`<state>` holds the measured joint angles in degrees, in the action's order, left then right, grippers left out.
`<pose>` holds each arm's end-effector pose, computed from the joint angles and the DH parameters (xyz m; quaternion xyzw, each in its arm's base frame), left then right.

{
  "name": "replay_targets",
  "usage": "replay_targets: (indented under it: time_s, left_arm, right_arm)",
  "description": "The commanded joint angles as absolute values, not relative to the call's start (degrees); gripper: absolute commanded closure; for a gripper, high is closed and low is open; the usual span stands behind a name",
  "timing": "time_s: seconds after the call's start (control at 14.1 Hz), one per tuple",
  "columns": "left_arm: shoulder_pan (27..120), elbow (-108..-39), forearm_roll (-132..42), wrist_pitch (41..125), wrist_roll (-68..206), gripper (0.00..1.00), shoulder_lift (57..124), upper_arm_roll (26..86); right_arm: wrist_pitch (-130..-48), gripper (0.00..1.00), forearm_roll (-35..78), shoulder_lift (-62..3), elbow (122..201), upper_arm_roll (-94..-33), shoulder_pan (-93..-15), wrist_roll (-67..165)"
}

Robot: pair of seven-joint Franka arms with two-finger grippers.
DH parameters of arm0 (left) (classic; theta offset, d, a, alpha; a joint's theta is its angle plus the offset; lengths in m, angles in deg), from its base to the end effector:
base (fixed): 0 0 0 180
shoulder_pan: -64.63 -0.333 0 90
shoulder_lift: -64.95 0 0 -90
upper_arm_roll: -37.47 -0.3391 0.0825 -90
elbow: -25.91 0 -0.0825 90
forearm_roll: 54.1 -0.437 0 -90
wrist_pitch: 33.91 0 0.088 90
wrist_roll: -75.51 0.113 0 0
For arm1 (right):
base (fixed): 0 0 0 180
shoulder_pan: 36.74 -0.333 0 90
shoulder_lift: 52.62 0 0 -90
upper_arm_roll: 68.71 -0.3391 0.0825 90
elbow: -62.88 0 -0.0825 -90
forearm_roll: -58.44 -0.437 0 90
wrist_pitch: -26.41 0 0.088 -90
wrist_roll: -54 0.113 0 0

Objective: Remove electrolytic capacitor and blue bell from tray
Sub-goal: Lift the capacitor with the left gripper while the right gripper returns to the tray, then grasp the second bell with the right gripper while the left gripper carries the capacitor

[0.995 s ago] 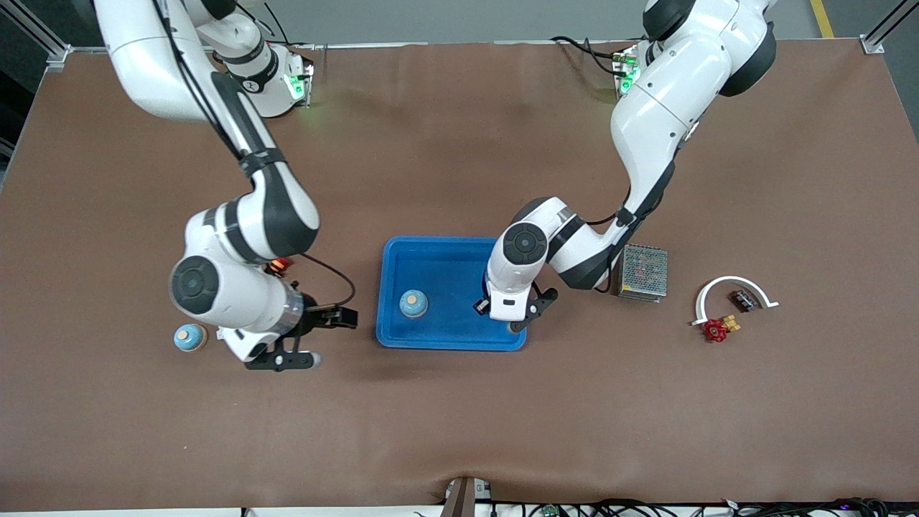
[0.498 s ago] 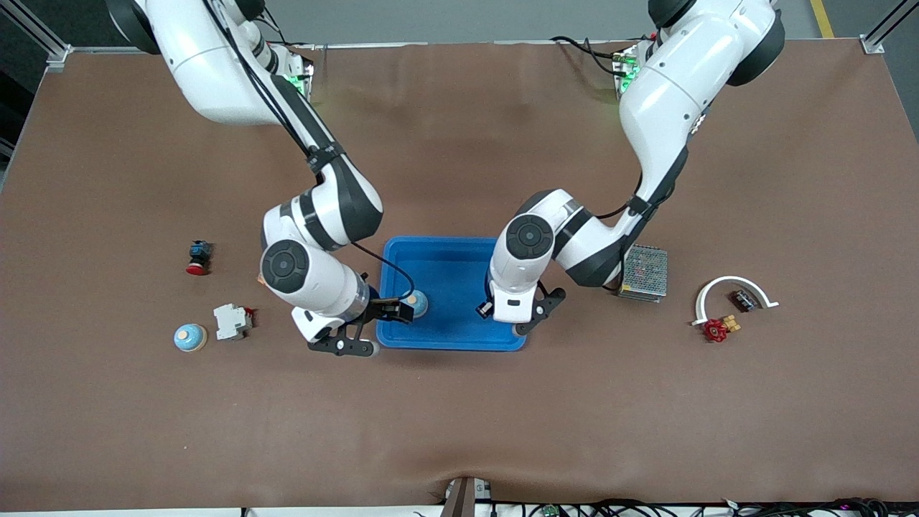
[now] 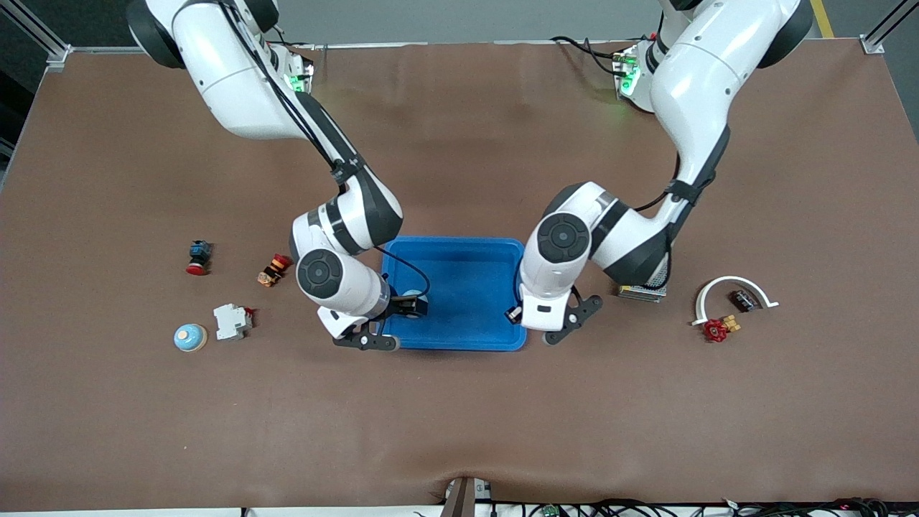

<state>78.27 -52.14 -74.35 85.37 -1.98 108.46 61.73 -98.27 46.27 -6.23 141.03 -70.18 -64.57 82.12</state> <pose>0.6807 -0.4147 0.2833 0.9506 0.3097 0.0181 0.0059 0.6936 0.3948 0.2157 -0.9939 0.0539 0.0454 0.0852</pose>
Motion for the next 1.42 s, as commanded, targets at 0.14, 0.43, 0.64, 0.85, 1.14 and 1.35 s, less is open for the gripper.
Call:
replay_targets:
  time_s: [0.14, 0.43, 0.64, 0.85, 1.14, 1.35]
  left_arm:
    - [73.43, -56.26, -74.05, 79.82, 7.72, 1.0, 102.67, 62.26]
    - [68.24, -60.22, -73.97, 79.03, 13.72, 1.0, 100.2, 64.27]
    - [66.48, -59.96, -73.97, 77.27, 15.91, 1.0, 99.32, 64.98]
    - [63.67, -59.96, -73.97, 76.04, 21.61, 1.0, 97.83, 65.07]
    - [62.17, -59.96, -73.97, 73.93, 26.11, 1.0, 96.33, 64.98]
    - [60.5, -60.05, -73.97, 72.61, 29.53, 1.0, 96.15, 65.07]
  right_arm:
    - [-100.32, 0.0, 46.4, -4.63, 141.63, -69.5, -66.62, 83.18]
    - [-101.73, 0.0, 46.49, -3.75, 142.25, -69.5, -67.06, 83.18]
    - [-102.69, 0.0, 46.49, -3.4, 142.68, -69.5, -67.41, 83.18]
    - [-104.63, 0.0, 46.49, -2.35, 142.77, -69.5, -68.11, 83.27]
    - [-105.69, 0.0, 46.4, -1.55, 142.77, -69.5, -68.64, 83.18]
    - [-105.69, 0.0, 46.49, -1.55, 142.77, -69.5, -68.55, 83.18]
